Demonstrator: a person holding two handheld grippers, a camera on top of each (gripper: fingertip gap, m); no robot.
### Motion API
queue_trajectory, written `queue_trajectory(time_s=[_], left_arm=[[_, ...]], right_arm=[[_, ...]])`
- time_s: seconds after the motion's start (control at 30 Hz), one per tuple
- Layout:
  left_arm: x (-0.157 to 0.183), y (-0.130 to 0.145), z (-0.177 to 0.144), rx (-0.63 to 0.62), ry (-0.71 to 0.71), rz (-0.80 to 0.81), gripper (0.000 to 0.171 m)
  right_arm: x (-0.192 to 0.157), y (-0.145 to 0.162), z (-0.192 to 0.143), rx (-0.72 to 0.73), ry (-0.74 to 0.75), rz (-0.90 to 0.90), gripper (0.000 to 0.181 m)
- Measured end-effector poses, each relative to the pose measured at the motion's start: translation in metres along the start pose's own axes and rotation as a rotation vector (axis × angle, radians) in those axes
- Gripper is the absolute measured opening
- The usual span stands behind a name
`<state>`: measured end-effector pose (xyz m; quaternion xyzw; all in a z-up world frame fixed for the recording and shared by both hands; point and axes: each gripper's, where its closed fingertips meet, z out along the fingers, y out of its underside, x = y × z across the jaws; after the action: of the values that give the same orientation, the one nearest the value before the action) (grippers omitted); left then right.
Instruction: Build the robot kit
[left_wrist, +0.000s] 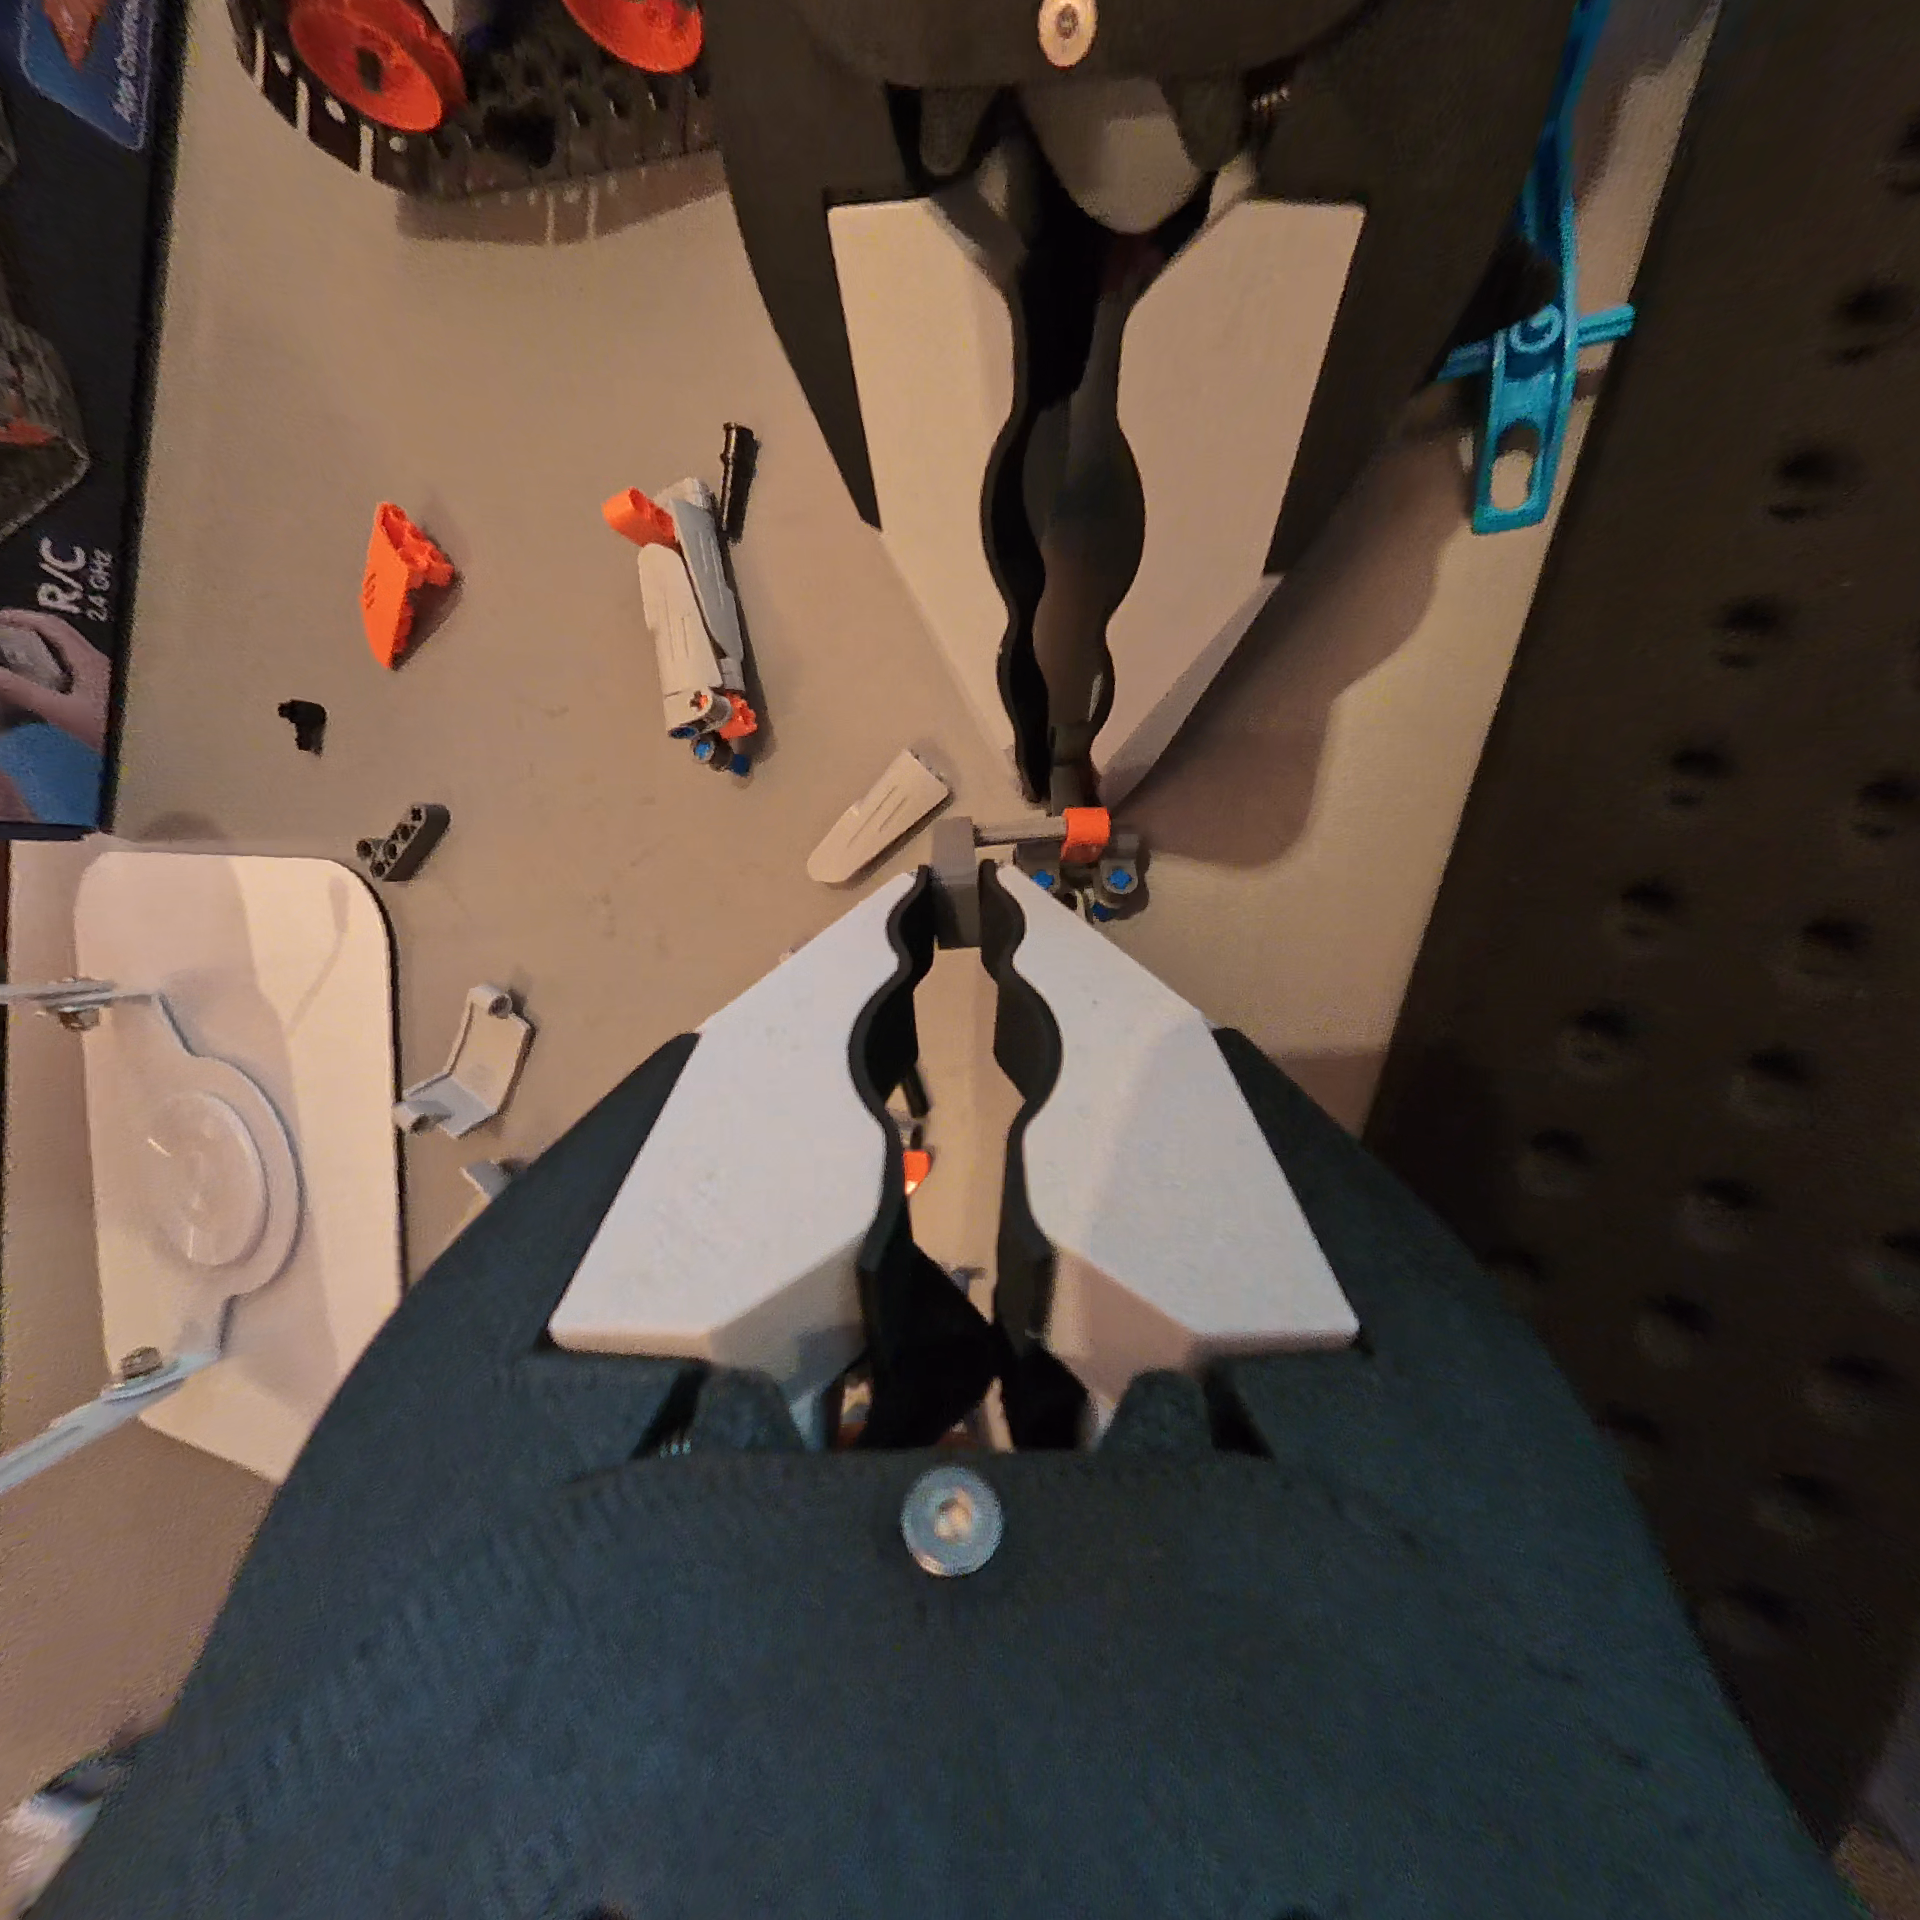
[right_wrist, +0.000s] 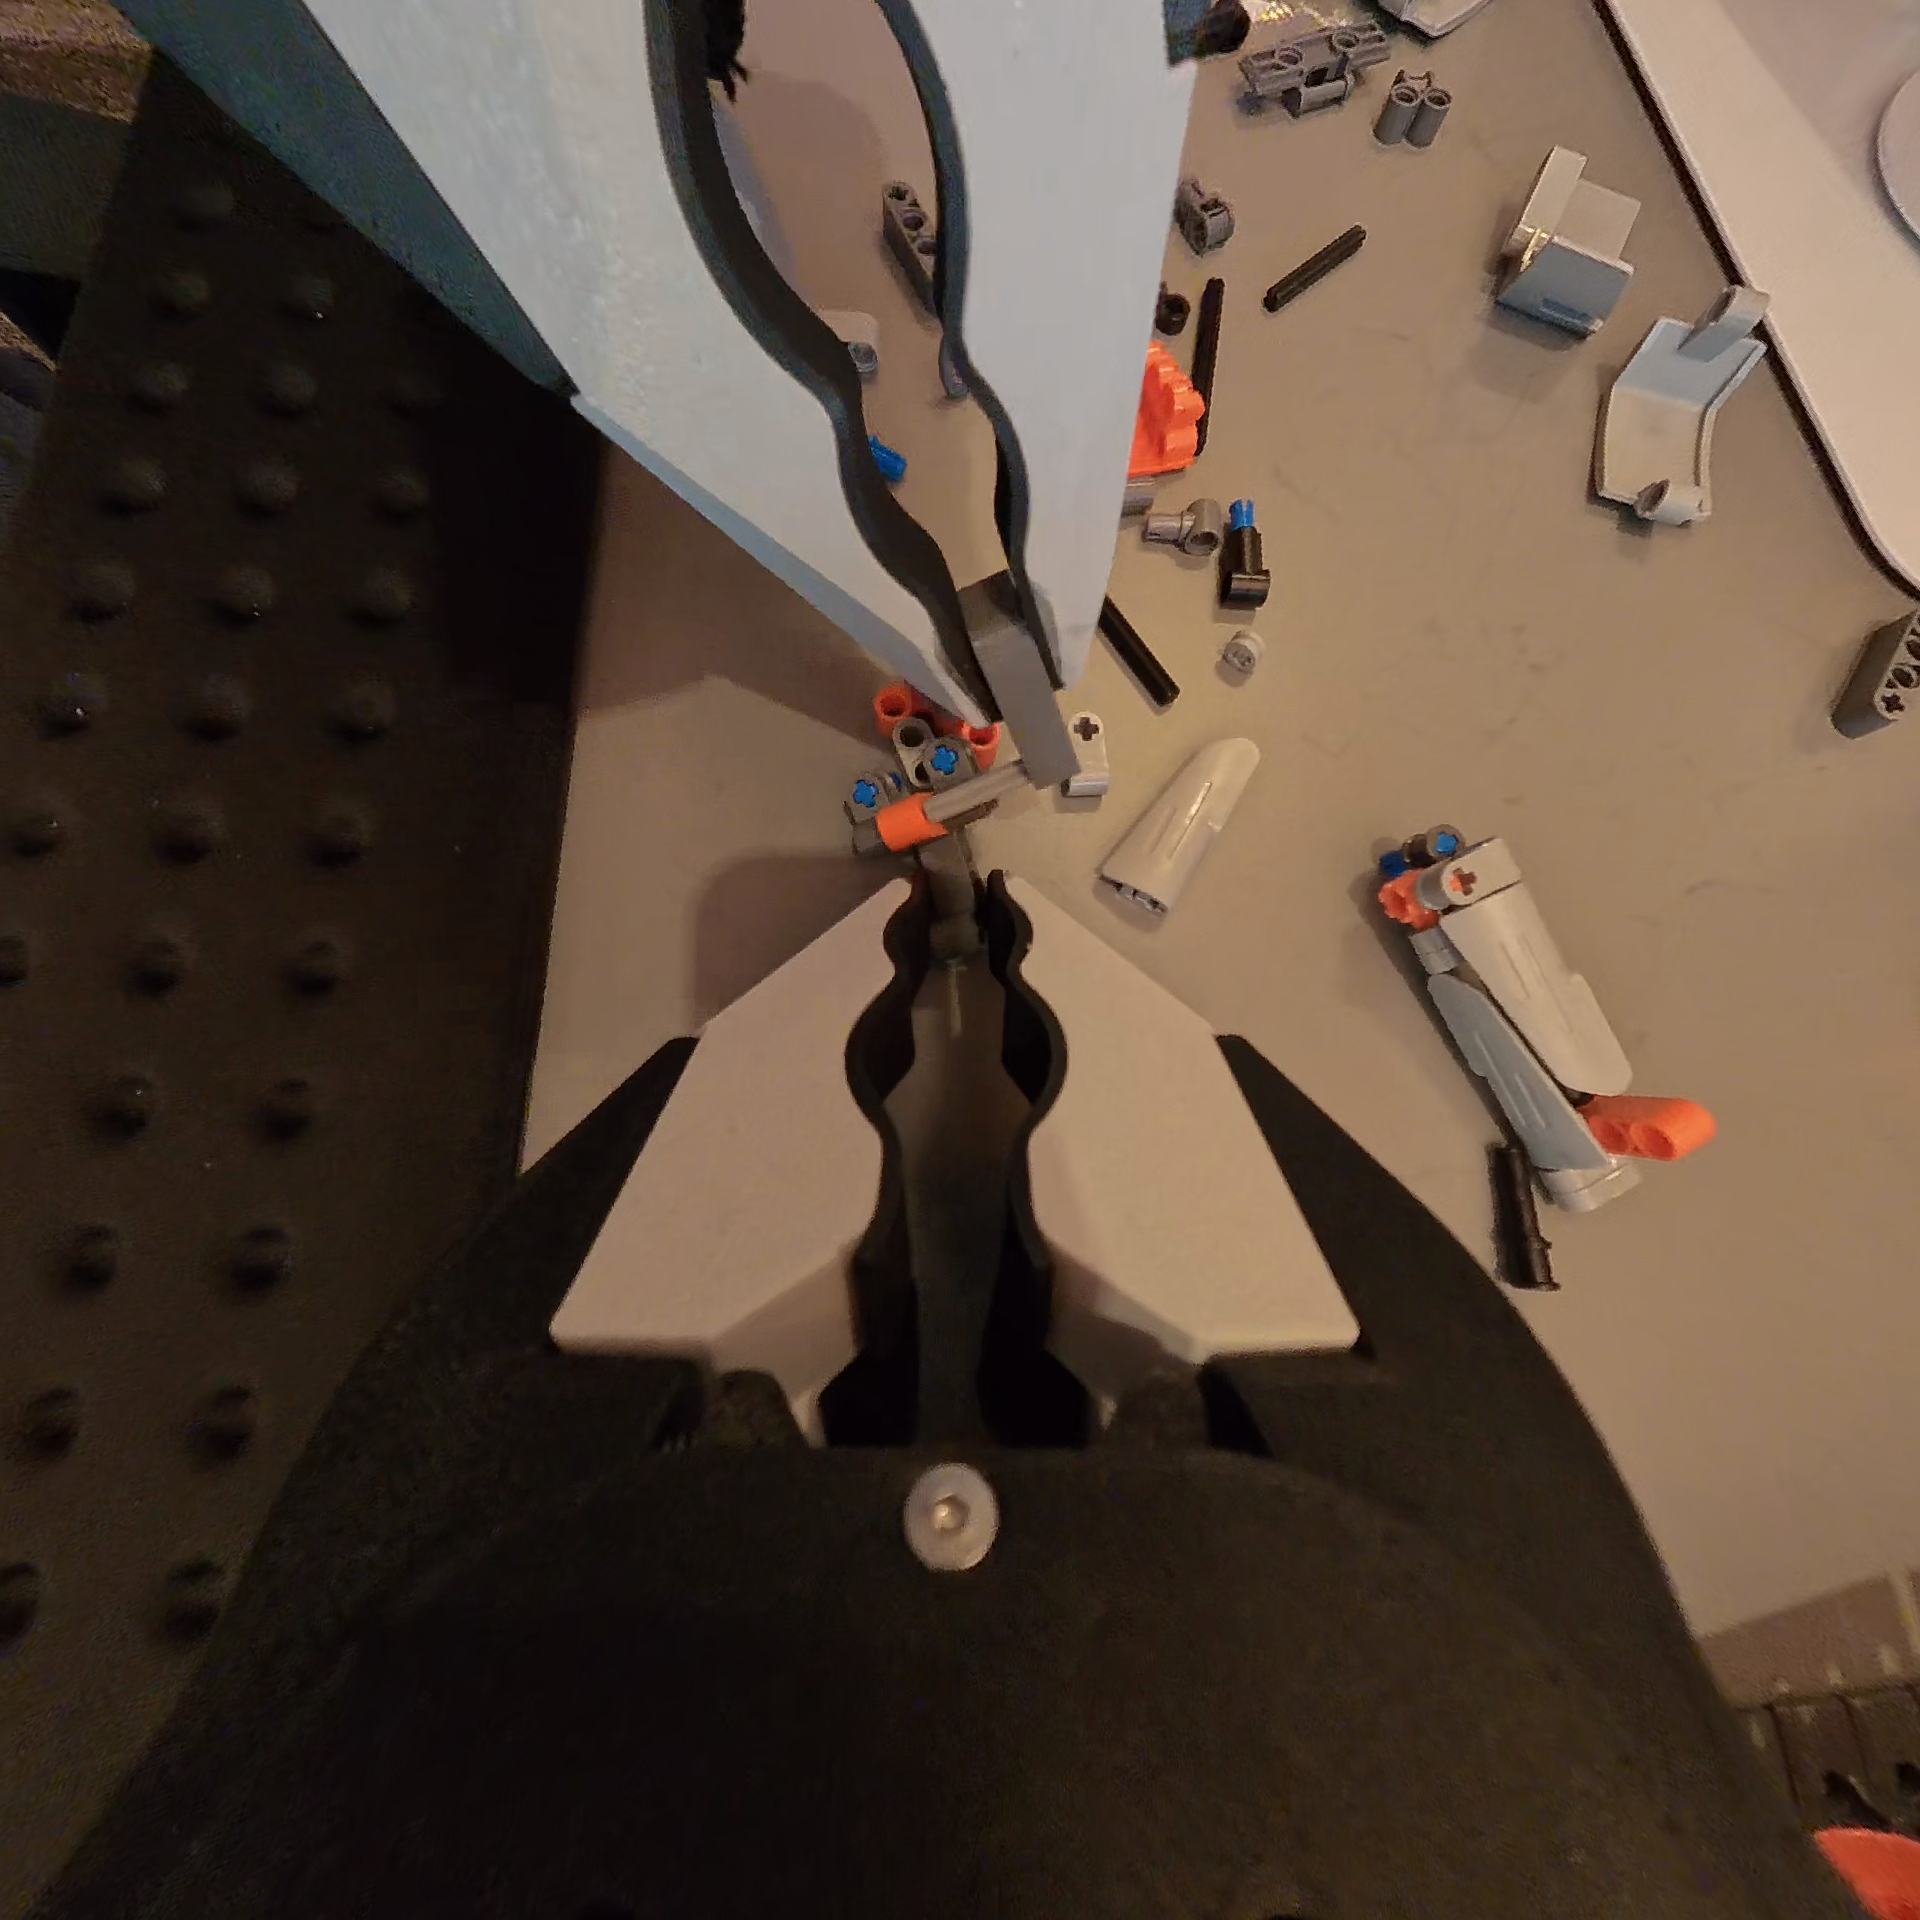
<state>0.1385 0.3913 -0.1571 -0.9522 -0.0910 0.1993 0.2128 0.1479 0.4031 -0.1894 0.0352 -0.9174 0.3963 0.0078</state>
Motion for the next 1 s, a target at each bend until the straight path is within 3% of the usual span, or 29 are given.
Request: queue_trajectory(time_s=[0.17,0.43,1.0], left_arm=[[0.001,-0.002,-0.001,0.089,-0.021,-0.001,0.006],[0.01,-0.006,-0.003,0.187,-0.123,0.144,0.007],[0.019,-0.011,-0.005,0.312,-0.402,0.564,0.007]], right_arm=[[0.0,0.0,0.0,0.002,-0.004,0.004,0.009],[-0.003,0.0,-0.001,0.012,0.008,-0.045,0.01],[-0.005,0.0,-0.002,0.017,0.02,-0.095,0.011]])
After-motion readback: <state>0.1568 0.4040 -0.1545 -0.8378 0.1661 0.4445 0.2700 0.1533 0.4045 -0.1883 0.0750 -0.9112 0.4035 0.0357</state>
